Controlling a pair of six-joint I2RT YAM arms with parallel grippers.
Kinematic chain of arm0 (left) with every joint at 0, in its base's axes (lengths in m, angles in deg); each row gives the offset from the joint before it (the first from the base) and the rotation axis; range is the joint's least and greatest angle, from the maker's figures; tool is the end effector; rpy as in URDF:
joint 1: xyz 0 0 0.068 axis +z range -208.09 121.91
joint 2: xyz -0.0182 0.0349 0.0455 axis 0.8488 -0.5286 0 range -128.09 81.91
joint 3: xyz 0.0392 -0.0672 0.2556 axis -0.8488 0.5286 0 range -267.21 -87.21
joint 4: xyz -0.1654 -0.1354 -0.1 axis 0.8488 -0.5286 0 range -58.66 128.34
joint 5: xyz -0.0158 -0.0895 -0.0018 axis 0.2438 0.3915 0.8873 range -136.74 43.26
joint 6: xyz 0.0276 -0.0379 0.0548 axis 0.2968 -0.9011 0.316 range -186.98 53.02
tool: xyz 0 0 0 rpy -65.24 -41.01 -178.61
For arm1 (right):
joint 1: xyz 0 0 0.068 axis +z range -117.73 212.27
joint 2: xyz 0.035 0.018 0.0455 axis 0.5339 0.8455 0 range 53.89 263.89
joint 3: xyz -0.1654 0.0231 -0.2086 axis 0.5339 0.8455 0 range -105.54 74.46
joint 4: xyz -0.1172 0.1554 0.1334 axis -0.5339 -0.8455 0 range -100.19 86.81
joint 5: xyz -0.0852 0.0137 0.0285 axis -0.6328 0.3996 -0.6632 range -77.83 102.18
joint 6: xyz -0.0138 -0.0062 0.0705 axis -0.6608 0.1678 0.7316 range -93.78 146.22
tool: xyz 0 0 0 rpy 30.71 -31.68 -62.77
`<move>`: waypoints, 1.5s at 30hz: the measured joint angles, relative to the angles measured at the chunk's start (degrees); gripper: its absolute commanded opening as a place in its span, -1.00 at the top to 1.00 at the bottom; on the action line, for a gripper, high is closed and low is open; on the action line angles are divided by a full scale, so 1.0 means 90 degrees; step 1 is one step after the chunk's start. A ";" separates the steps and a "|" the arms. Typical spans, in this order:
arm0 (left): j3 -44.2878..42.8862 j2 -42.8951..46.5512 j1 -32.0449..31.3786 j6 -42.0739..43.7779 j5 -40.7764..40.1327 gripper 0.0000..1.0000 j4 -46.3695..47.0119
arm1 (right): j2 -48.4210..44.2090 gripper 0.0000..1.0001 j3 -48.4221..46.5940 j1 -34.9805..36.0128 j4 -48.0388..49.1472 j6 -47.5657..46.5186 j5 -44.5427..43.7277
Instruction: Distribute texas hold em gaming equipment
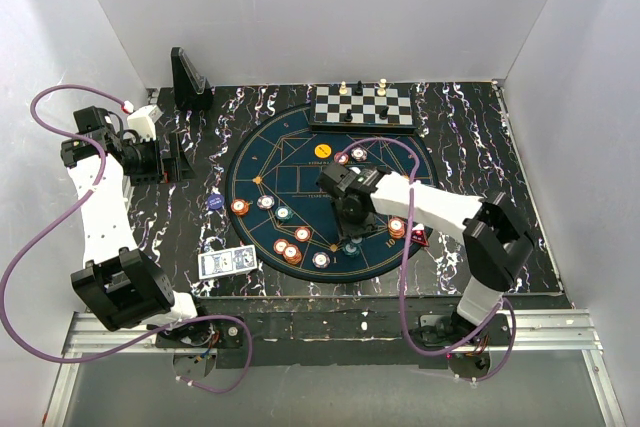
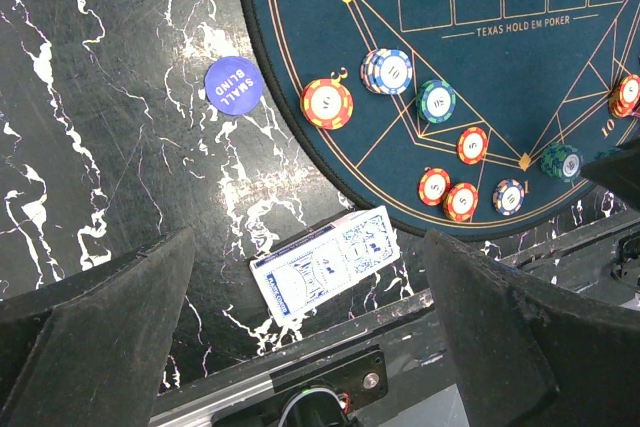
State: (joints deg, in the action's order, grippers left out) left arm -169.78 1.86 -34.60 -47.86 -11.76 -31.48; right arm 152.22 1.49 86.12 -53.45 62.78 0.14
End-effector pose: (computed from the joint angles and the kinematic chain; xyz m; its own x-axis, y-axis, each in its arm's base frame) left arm 0.2315 0.0633 0.3239 -0.8400 -0.0725 -0.5378 0.1602 0.9137 -0.3735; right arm 0.1944 0.2451 0.2019 -0.9112 -0.2597 -0.3198 -0.2695 0.9629 -0.0142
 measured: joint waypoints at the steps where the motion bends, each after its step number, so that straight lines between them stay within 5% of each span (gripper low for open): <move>1: 0.0000 0.0000 0.0000 0.0000 0.0000 -1.00 0.0000 | -0.0044 0.56 -0.0049 -0.0051 -0.0044 -0.0044 -0.0007; 9: 0.0000 -0.0012 0.0000 -0.0002 0.0002 -0.99 0.0000 | 0.0080 0.60 -0.1180 -0.1552 -0.0355 -0.0418 -0.0053; 15: 0.0000 -0.0075 0.0000 -0.0005 -0.0002 -0.99 -0.0002 | 0.1285 0.62 -0.2873 -0.2832 -0.0282 -0.0663 -0.0204; 27: 0.0000 -0.0250 0.0002 0.0019 -0.0080 -0.99 -0.0005 | 0.3534 0.60 -0.4520 -0.3519 -0.0250 -0.0993 -0.0070; 30: 0.0000 -0.0250 0.0002 0.0019 -0.0121 -0.99 0.0010 | 0.3793 0.43 -0.4840 -0.3555 -0.0248 -0.1066 -0.0005; 37: 0.0000 -0.0250 0.0002 -0.0019 -0.0153 -1.00 0.0117 | 0.4048 -0.35 -0.5353 -0.3563 -0.0255 -0.1083 0.0041; 45: 0.0002 -0.0214 0.0002 -0.0022 -0.0153 -0.99 0.0114 | 0.4058 -0.65 -0.5394 -0.3563 -0.0316 -0.1110 0.0002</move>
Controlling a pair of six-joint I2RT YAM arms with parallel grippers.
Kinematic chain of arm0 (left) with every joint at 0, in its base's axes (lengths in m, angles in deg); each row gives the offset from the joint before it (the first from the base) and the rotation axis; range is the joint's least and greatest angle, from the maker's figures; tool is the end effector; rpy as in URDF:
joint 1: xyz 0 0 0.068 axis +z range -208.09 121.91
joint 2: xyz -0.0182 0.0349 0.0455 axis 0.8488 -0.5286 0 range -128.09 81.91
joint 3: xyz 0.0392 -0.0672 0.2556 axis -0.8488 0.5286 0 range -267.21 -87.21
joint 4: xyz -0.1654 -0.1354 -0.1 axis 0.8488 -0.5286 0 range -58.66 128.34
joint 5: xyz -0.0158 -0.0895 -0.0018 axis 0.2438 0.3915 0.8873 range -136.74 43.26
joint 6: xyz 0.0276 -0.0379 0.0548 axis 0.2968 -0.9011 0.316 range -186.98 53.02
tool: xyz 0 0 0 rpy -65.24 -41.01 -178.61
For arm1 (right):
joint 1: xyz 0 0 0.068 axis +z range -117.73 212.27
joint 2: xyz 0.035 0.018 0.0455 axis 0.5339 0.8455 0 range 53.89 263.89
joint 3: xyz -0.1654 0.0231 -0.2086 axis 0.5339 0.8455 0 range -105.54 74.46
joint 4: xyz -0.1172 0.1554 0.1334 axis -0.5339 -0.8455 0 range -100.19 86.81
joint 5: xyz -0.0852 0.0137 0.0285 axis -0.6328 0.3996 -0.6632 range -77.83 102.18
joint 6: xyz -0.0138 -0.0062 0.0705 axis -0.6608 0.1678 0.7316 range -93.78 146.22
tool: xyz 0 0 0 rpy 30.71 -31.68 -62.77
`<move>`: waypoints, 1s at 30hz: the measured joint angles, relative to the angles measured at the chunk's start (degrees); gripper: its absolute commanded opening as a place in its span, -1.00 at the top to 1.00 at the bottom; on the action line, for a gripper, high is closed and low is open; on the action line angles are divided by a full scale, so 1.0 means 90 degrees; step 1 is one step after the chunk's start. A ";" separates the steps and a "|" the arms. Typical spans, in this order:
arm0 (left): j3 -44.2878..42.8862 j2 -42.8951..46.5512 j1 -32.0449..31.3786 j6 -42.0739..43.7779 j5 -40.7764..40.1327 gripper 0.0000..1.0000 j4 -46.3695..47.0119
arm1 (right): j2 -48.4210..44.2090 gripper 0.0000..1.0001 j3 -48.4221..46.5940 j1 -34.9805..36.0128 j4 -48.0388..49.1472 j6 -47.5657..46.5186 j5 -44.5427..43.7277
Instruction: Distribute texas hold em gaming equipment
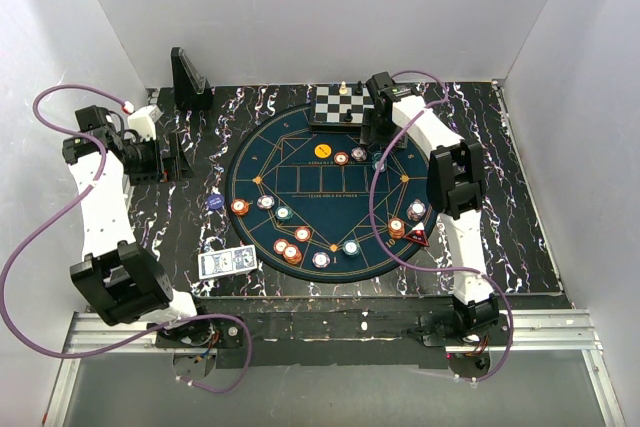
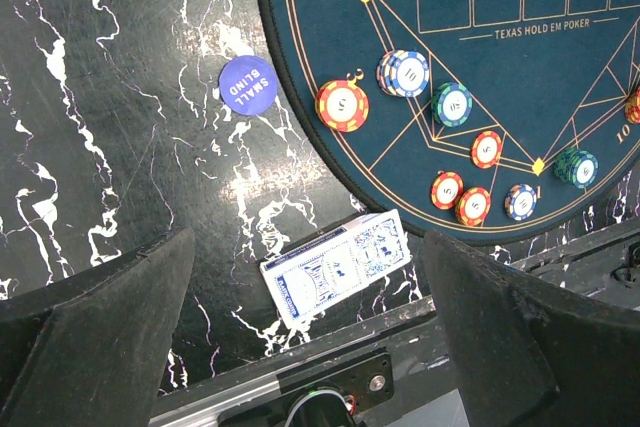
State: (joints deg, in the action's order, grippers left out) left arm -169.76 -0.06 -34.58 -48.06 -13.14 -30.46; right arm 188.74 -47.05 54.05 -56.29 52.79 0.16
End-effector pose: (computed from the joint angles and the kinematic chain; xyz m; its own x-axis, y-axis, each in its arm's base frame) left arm 0.2395 0.0682 0.3165 -0.8523 -0.0763 -0.5175 0.1399 0.9201 -0.3660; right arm 0.4508 0.1668 0.1835 -0.8891 0.1159 -0.4429 0.1252 0.9921 0.0082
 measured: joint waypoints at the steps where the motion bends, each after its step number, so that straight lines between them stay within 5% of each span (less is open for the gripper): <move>1: 0.0002 0.0022 0.0000 0.0002 0.0000 -0.99 0.0000 | -0.0015 -0.66 0.0002 0.0000 -0.0024 0.0002 -0.0010; 9: 0.0039 0.0248 0.0000 0.0000 0.0007 -0.99 -0.0017 | -0.1698 -0.70 0.1496 0.0362 -0.0024 0.0041 -0.0277; 18: 0.0063 0.0476 0.0000 0.0002 0.0039 -0.99 -0.0019 | -0.4481 -0.77 0.4580 0.2552 0.0559 0.0469 -0.0039; 23: 0.0180 0.0612 0.0000 0.0010 0.0066 -0.99 -0.0027 | -0.4549 -0.79 0.5829 0.3640 0.0680 0.0843 0.0338; 30: 0.0187 0.0641 0.0000 0.0010 0.0114 -0.99 -0.0024 | -0.4432 -0.76 0.5986 0.3893 0.0889 0.1086 0.0403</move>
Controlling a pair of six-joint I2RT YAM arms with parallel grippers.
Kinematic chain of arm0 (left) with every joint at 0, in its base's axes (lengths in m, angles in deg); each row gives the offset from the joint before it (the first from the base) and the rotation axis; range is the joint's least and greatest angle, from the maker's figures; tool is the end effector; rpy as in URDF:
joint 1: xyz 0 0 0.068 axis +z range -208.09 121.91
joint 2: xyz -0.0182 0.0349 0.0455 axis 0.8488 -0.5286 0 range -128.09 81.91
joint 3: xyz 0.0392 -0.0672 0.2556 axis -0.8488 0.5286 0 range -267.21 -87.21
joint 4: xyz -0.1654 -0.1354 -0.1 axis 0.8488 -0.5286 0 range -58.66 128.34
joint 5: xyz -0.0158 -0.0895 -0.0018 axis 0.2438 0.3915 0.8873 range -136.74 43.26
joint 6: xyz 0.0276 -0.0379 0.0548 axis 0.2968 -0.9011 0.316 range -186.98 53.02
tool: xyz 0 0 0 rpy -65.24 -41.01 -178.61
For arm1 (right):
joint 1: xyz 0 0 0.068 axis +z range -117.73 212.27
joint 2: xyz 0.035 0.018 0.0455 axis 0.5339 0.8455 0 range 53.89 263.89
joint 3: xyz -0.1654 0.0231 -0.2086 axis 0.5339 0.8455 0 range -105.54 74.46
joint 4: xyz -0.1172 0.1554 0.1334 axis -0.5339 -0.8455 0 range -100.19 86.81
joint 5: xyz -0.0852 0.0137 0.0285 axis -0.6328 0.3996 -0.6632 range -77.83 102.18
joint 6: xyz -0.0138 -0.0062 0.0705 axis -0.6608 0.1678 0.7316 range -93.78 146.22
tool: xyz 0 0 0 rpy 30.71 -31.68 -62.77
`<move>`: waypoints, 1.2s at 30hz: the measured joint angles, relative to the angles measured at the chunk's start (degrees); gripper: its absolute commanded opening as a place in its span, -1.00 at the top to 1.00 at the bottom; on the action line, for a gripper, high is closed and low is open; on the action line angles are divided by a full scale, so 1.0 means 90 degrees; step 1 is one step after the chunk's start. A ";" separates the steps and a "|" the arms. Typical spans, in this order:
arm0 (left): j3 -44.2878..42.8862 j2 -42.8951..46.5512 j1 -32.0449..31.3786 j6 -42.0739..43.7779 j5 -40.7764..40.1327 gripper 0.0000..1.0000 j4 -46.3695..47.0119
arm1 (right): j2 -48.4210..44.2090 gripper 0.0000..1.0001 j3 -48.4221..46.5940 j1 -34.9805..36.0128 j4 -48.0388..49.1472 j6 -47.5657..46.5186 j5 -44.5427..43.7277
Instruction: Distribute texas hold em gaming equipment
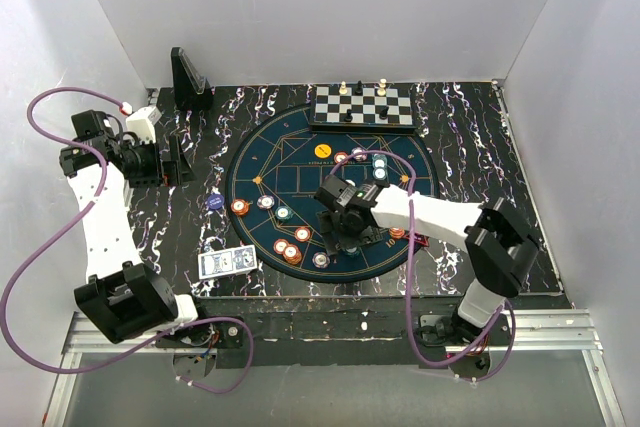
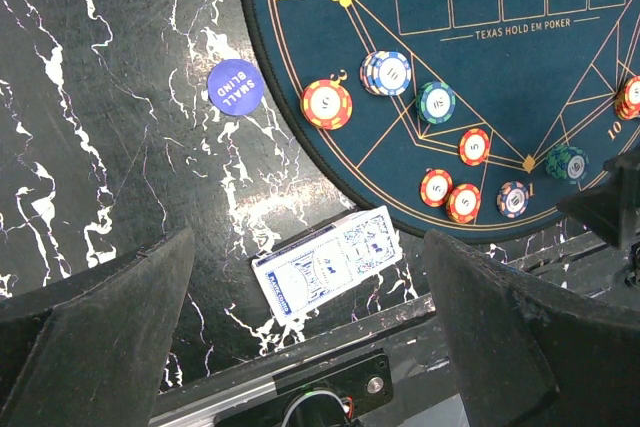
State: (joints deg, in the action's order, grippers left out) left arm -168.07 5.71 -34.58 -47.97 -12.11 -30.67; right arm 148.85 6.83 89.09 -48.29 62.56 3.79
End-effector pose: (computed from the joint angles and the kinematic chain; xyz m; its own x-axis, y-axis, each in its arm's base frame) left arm 0.2186 0.0581 0.3307 -0.8150 -0.0623 -0.5760 0.1722 0.9232 -0.3435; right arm 0.1733 0.2491 0.1974 -0.8966 -0.3001 -0.3256 -0.3384 0.9386 0.0670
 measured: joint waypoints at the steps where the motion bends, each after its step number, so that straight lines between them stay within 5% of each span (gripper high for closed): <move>1: 0.0000 0.0005 0.0000 0.0000 0.0000 -0.99 -0.0002 | 0.0058 -0.75 -0.0002 -0.0002 0.0039 0.0005 -0.0005; 7: 0.0000 0.0017 0.0000 0.0007 0.0000 -0.99 -0.0049 | 0.0702 -0.61 -0.0010 -0.0007 0.0260 0.0000 -0.0007; 17: 0.0000 0.0017 0.0000 0.0007 -0.0007 -0.99 -0.0102 | 0.0967 -0.10 -0.0080 -0.0039 0.0308 0.0058 -0.0124; 36: -0.0022 -0.0024 0.0000 0.0010 -0.0005 -0.99 -0.0117 | -0.0148 0.08 0.1321 -0.1275 0.0857 0.0838 -0.0335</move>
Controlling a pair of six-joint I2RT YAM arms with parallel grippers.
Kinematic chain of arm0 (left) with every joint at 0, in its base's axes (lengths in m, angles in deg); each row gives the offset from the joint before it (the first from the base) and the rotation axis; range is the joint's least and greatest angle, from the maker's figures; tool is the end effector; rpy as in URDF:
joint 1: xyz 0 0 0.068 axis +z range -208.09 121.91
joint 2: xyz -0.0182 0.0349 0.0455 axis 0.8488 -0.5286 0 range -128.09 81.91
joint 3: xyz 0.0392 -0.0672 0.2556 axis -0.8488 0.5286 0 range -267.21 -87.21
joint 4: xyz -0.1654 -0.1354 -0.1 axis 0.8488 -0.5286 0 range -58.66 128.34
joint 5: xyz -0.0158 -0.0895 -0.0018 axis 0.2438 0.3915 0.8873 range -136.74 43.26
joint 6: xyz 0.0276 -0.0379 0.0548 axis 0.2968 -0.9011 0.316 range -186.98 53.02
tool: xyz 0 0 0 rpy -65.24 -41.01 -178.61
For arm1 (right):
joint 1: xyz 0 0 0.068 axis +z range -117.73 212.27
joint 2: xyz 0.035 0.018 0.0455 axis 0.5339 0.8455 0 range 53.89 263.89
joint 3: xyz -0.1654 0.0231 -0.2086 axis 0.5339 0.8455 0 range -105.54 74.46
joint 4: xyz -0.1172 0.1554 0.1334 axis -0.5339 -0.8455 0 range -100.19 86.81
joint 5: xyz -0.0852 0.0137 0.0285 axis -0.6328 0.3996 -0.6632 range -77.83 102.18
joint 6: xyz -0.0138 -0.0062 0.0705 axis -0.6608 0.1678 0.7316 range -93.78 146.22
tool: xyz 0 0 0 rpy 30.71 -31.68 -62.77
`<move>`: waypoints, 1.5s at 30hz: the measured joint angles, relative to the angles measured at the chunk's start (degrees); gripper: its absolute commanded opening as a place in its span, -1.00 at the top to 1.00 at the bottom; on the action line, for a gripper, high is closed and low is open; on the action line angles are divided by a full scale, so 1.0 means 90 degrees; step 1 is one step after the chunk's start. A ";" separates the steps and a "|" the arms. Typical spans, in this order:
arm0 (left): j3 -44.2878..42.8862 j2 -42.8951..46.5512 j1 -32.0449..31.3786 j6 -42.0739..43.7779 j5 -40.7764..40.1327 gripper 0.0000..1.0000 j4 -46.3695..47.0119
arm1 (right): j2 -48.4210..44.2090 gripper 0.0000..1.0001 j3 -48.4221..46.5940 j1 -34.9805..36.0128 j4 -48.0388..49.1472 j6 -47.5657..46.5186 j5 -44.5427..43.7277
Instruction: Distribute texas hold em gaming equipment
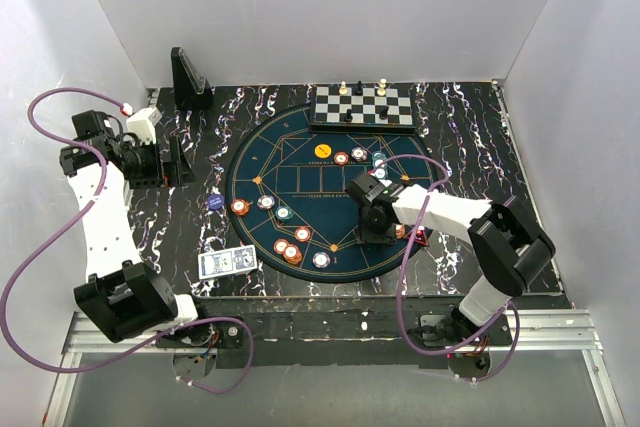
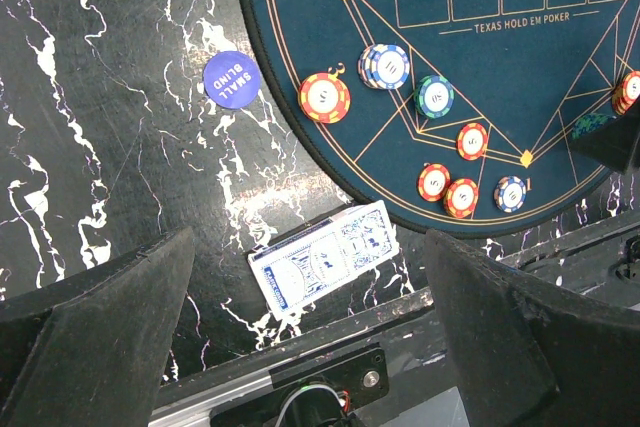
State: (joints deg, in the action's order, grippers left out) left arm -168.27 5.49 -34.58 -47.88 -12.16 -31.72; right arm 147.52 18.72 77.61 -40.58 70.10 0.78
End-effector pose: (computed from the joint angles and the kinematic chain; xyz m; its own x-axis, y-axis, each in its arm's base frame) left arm 0.2176 0.0577 0.3299 -0.8247 -0.0650 -0.5619 0.1671 0.9211 -0.3518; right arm 0.2042 0.1899 0.1568 -0.9489 0.0065 -0.3156 -0.0060 0.9992 0.0385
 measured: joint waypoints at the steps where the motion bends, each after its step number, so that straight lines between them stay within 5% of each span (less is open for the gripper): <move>1: 0.0000 0.0000 0.0000 0.0002 -0.0002 -0.99 0.0000 | -0.0039 0.08 0.0041 0.0000 0.0002 0.0049 -0.0049; 7: 0.0000 -0.0002 0.0000 0.0017 0.0000 -0.99 0.0002 | -0.0270 0.04 0.0287 -0.0087 -0.0017 0.0325 -0.0209; 21: 0.0002 -0.0002 0.0000 0.0379 0.0148 -0.99 -0.0083 | -0.0483 -0.41 0.0379 -0.0527 -0.0811 0.0588 -0.0279; 31: 0.0437 0.0036 -0.0347 0.2458 0.0760 -0.99 -0.0631 | -0.1127 -0.58 -0.0772 -0.0194 -0.2149 0.0148 0.0017; 45: 0.3621 0.1144 -0.1268 0.5965 0.0527 -0.99 -0.0656 | -0.1392 -0.63 -0.2130 -0.0194 -0.2331 -0.0357 0.0821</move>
State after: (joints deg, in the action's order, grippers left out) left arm -135.68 15.78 -45.99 5.80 -7.41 -37.63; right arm 134.99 -0.45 75.87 -61.56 66.89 8.16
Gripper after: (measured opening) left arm 0.995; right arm 0.810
